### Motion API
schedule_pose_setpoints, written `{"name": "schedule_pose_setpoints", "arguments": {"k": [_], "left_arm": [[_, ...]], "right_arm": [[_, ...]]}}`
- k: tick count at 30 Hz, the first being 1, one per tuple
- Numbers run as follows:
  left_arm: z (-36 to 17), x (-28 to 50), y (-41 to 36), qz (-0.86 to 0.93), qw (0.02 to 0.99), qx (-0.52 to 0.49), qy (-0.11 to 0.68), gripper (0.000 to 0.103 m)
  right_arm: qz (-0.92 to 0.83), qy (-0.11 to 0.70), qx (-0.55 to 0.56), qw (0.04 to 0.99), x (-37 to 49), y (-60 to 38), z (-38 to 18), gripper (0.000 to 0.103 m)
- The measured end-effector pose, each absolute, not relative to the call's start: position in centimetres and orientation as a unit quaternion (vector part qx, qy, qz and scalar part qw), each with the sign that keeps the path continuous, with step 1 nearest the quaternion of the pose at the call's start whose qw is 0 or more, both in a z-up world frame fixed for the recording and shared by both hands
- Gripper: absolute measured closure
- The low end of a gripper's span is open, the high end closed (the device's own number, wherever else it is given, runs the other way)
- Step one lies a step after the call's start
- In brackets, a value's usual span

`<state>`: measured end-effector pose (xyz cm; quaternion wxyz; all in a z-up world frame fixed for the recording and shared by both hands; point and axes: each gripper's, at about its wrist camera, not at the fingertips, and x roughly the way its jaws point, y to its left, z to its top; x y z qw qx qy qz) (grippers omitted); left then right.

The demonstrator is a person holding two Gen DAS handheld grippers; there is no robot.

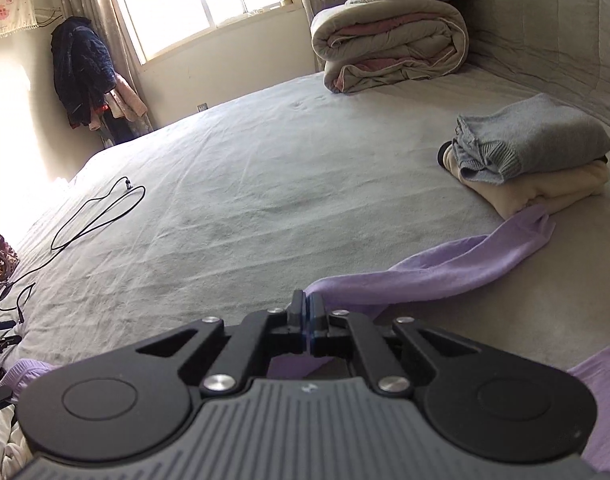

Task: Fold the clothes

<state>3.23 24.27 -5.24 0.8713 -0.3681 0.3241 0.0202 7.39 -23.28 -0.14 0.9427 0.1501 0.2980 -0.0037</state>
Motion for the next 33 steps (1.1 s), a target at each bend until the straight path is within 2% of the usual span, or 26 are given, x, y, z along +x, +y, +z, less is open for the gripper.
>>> {"name": "schedule_pose_setpoints", "arguments": {"k": [12,26,29,31,33], "left_arm": [[-5.5,1.4,25.8,-0.004,0.849,-0.389,0.357,0.097],[-5.3,0.3,24.0,0.031,0.867,-0.318,0.382,0.094],[-4.9,0.0,23.7,0.037,0.872,-0.311,0.376,0.084],[-4.5,-0.2,23.6,0.047,0.878,-0.302,0.368,0.072],[-3.9,-0.3,23.7,0.055,0.884,-0.296,0.356,0.069]], "right_arm": [[0.018,0.281,0.128,0.951,0.9,-22.9,1.1,0.101],[0.035,0.384,0.093,0.918,-1.5,-22.0,-5.1,0.1],[0.042,0.397,0.099,0.911,-1.4,-22.1,-5.6,0.094],[0.048,0.403,0.103,0.908,-1.4,-22.4,-5.6,0.09],[0.052,0.406,0.104,0.906,-1.4,-22.6,-5.3,0.088]]}}
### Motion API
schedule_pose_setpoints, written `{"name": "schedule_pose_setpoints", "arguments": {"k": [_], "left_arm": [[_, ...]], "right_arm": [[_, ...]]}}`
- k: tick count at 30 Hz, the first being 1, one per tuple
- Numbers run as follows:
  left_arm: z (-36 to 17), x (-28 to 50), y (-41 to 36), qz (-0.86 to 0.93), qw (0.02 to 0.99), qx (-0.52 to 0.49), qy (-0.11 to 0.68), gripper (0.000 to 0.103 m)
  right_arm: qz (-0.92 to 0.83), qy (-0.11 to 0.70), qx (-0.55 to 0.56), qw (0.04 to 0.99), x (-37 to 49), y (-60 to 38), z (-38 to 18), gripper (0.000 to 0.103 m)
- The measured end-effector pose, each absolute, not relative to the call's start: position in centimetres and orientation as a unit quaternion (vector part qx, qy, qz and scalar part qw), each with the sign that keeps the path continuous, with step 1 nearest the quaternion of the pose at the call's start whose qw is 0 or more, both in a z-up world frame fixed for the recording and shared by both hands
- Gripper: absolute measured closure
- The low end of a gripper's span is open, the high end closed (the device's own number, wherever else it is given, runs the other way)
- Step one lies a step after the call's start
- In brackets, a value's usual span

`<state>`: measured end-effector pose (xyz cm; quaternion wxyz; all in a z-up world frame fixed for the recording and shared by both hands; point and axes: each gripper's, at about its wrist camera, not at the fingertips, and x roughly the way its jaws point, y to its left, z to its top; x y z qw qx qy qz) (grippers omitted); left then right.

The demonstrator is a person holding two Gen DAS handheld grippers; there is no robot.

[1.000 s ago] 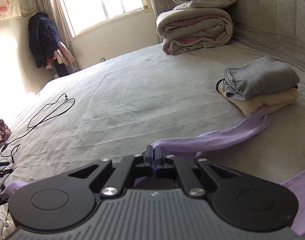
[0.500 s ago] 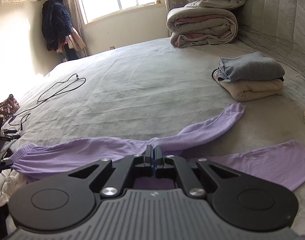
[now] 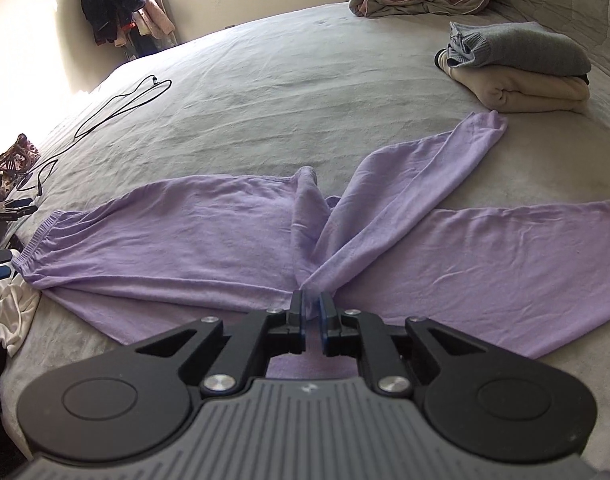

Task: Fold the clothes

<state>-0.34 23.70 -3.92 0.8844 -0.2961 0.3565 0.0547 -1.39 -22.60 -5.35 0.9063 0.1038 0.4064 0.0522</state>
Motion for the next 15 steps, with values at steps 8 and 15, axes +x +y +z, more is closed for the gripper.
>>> {"name": "schedule_pose_setpoints", "arguments": {"k": [8,15], "left_arm": [[-2.1,-0.7,22.4,0.024,0.904,-0.275,0.326,0.065],[-2.3,0.5,17.7,-0.084,0.897,-0.239,0.361,0.061]], "right_arm": [[0.052,0.388,0.118,0.913,-0.3,-23.8,-4.0,0.057],[0.028,0.383,0.145,0.912,1.7,-26.4,-3.9,0.057]]}}
